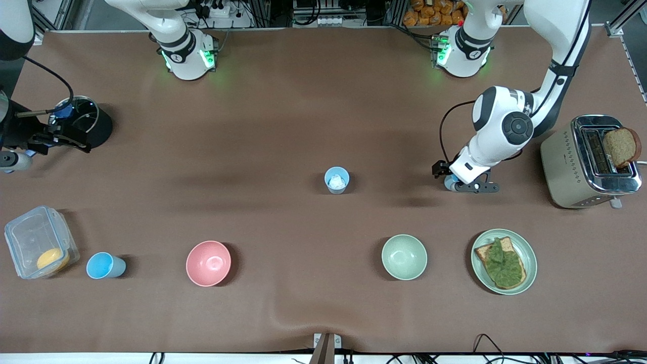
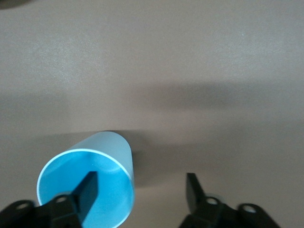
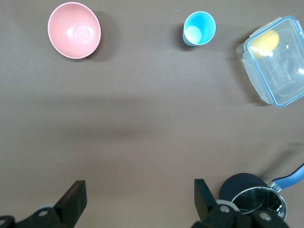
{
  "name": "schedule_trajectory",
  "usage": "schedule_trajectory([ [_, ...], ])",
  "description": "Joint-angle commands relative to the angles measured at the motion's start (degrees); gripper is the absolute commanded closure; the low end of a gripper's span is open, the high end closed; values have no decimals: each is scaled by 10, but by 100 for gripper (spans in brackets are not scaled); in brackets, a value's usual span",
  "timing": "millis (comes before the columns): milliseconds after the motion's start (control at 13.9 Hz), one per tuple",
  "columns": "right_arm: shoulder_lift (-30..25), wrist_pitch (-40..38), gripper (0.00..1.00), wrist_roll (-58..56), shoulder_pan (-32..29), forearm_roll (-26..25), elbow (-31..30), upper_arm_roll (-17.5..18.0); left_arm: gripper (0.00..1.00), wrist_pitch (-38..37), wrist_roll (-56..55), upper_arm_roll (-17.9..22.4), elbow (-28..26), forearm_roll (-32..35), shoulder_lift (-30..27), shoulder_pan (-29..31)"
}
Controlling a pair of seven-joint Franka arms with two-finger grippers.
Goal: Stack blue cups with both arms
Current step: 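Close the left gripper around the blue cup's rim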
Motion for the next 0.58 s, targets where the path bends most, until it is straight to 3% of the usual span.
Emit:
schedule_trajectory([
  [0,9,-6,0,8,2,-1,10,-3,61,7,12,0,-8,15,-6,3],
  [72,9,-6,0,9,3,-1,10,-3,62,7,12,0,-13,17,-7,3],
  [360,9,-6,0,2,6,-1,11,-3,80,5,12,6,-17,37,-8,6],
  [504,9,-6,0,4,7,-1,11,-3,80,-9,-3,6,-16,37,-20,6],
])
